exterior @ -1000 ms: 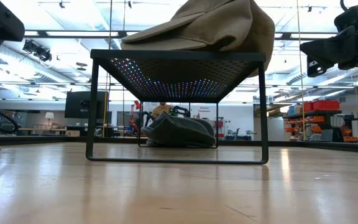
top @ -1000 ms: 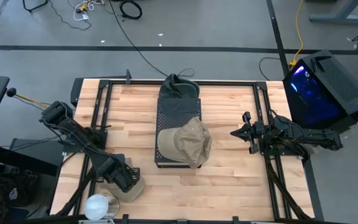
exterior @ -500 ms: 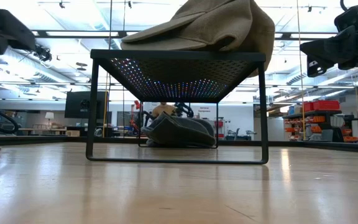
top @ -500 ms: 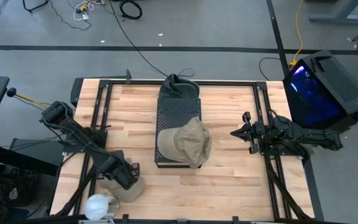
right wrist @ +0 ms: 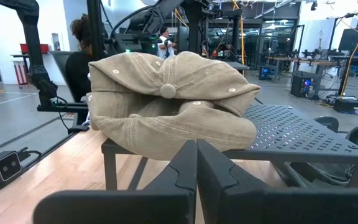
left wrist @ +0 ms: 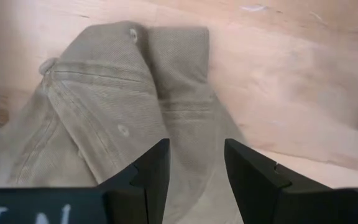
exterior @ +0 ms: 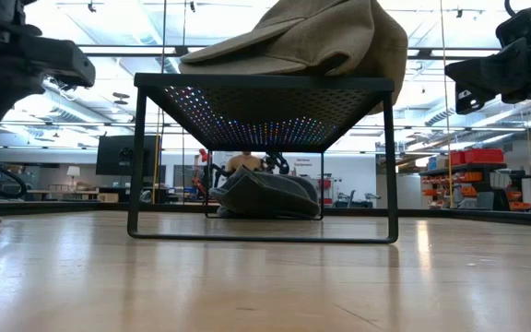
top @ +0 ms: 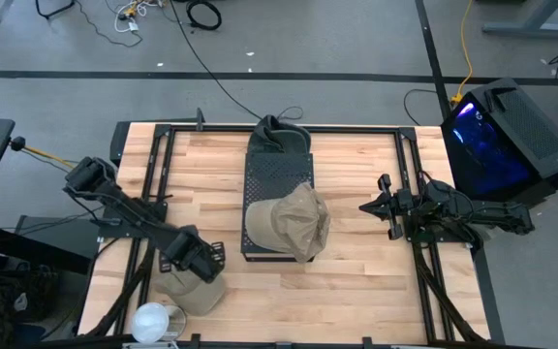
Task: Pick & Place hat
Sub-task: Stack the brown cap on top of the other brown cap on the shelf
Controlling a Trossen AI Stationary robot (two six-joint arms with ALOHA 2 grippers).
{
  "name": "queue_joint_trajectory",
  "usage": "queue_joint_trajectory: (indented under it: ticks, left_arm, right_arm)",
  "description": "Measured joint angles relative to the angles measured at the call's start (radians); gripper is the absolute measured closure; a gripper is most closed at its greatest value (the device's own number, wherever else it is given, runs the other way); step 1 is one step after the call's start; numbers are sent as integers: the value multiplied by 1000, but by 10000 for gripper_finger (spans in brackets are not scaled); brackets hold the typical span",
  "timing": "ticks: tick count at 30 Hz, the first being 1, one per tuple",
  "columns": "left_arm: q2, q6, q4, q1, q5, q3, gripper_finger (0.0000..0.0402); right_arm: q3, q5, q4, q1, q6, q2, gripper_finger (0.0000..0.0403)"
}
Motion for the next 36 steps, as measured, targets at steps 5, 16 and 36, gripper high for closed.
queue_joint_trajectory:
  ticks: [5, 16, 36]
  left_arm:
    - [10, -1, 1, 7, 37, 0, 244]
    - [34, -3, 1, 10, 88, -1, 248]
    - [66, -1, 8, 18, 113, -1, 309]
  right_arm:
    - [0, 0, 0, 0, 0, 0, 396]
    - [0, 0, 0, 0, 0, 0, 396]
    - [0, 0, 0, 0, 0, 0, 396]
